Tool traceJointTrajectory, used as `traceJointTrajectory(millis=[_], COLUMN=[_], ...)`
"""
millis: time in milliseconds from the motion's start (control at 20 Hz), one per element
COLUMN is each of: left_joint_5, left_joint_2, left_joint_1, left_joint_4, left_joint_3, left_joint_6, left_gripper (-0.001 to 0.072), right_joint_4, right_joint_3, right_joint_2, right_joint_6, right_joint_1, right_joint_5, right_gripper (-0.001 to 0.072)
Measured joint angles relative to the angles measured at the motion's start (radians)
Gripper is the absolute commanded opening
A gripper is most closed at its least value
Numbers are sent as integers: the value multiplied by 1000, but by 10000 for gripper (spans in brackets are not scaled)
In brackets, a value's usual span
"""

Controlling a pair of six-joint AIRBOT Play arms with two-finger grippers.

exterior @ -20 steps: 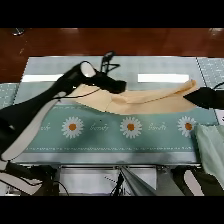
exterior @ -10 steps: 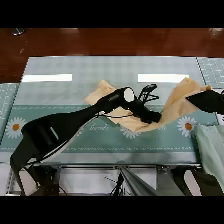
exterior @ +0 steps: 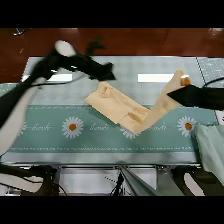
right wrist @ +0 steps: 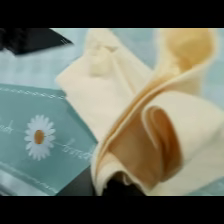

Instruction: Fold the shirts.

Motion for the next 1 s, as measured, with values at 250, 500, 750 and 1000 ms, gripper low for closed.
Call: traceJointTrajectory(millis=[250,500,750,1000], left_joint_5=[-12,29,50,67], left_joint_2=[447,866,1038,1054], left_joint_1=[351,531,569,576], left_joint_4=[104,131,105,84], left_joint_3=[-370,-756,-964,-1024], left_joint_6=[40,58,49,46], left_gripper=[23,23,23,23], right_joint_4=[2,2,76,173], right_joint_3=[198,471,632,713], right_joint_2=[-336,-749,-1020,-1067], right_joint_6=[23,43,66,12], right_joint_1=[312,479,527,450], right_joint_5=[-169,-237,-243,-118], right_gripper=[27,28,629,628])
